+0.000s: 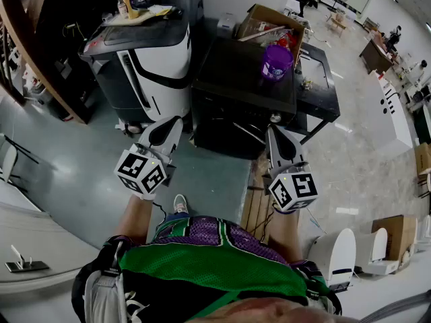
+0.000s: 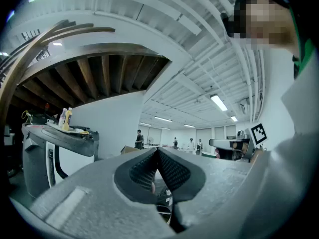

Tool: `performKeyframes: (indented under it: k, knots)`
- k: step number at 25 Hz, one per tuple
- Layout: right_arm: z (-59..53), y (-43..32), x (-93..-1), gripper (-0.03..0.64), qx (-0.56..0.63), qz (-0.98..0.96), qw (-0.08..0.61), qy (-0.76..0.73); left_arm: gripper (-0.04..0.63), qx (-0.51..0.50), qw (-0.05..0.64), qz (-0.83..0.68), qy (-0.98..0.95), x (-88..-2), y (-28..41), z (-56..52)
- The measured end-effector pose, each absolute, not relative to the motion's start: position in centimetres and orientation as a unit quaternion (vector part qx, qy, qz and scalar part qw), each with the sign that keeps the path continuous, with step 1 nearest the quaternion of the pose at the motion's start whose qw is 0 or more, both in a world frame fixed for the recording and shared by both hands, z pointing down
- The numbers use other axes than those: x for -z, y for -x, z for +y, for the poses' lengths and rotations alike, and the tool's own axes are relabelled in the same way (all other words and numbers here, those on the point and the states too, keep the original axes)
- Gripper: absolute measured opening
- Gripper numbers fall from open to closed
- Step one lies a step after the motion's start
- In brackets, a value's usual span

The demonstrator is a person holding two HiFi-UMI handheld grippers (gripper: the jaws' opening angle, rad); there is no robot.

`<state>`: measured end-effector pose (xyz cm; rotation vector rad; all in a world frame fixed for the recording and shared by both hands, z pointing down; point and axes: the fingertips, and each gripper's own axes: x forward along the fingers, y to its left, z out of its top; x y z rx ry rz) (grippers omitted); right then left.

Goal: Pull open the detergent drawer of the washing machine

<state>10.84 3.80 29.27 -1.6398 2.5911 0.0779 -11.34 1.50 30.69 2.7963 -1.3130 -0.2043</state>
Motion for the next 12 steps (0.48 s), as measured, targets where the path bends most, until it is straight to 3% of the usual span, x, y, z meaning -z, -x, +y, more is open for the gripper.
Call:
performKeyframes:
  k: [12]
  knots:
    - [4.2, -11.9, -28.6, 0.000, -0.033, 0.844, 0.038, 0.534, 0.017, 0.066, 0.019, -0.423, -0.904, -30.3, 9.7, 1.8]
